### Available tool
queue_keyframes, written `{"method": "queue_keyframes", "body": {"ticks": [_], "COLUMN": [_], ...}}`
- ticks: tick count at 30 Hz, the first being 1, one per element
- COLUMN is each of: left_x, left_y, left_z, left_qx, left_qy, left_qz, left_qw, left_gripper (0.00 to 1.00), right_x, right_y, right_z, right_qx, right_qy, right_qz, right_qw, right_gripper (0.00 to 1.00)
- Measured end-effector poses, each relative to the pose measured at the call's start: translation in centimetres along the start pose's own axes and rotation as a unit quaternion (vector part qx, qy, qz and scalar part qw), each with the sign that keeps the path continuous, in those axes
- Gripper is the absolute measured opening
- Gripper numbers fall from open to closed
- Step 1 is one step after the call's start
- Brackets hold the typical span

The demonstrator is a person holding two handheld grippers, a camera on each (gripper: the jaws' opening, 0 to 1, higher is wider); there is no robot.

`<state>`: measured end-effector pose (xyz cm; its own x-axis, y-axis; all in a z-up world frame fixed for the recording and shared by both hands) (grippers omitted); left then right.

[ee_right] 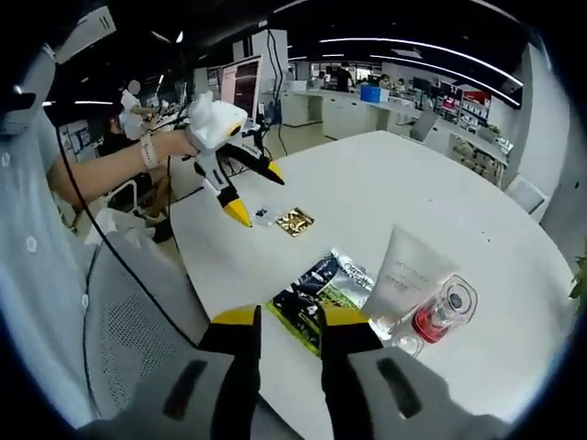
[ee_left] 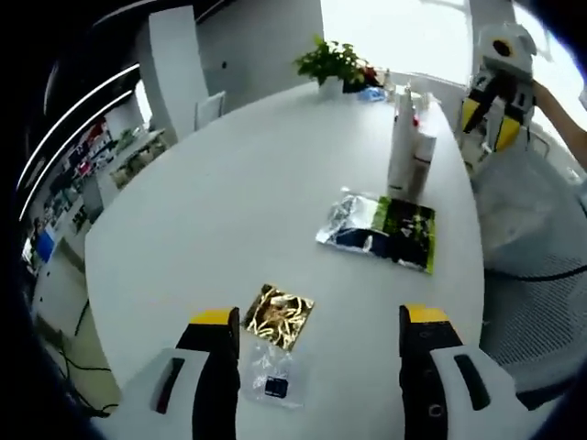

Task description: Arrange the skincare products in the storage area until every visible bottle or jar stands upright without overlapping.

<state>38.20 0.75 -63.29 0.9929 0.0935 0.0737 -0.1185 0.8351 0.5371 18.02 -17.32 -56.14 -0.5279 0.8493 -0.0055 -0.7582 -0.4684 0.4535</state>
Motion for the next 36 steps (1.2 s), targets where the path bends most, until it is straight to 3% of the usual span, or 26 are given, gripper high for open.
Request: {"method": "queue_keyframes", "body": {"ticks": [16,21,36], "left_x": [3.9,4.3,4.8], "left_y": [-3.8,-4.5,-5.9], "left_z": [-3.6,-4.0,-4.5], "left_qx": [0.074,0.084,0.113], "left_qy": [-0.017,-0.02,-0.029], "left_qz": [-0.046,-0.072,-0.103], "left_qw": [0.9961,0.9937,0.9878], "left_gripper": [0.58,0.58,0.5], "right_x": [0.8,1.2,1.6], "right_y": [-1.8,-2.4,-3.3], "right_z": [-0.7,-0.9,-1.2], "right_qx": [0.001,0.004,0.012], "right_qy": [-0.03,-0.036,-0.049], "right_qz": [0.026,0.036,0.051], "right_qw": [0.9992,0.9987,0.9974], "right_gripper": [0.22,0.21,0.2]}}
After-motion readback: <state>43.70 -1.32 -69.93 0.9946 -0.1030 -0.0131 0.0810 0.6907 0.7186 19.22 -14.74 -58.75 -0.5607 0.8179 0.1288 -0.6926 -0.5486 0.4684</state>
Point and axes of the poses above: the point that each gripper's makers call its tool centre point, and the gripper's own axes: y roughly backward along the fingers, x roughly to its left, z roughly out of its top, the point moved 6 cm from there along y, roughly backward along the fingers, and after that the axes turned 14 degrees about -x, right-handed, at the moved point
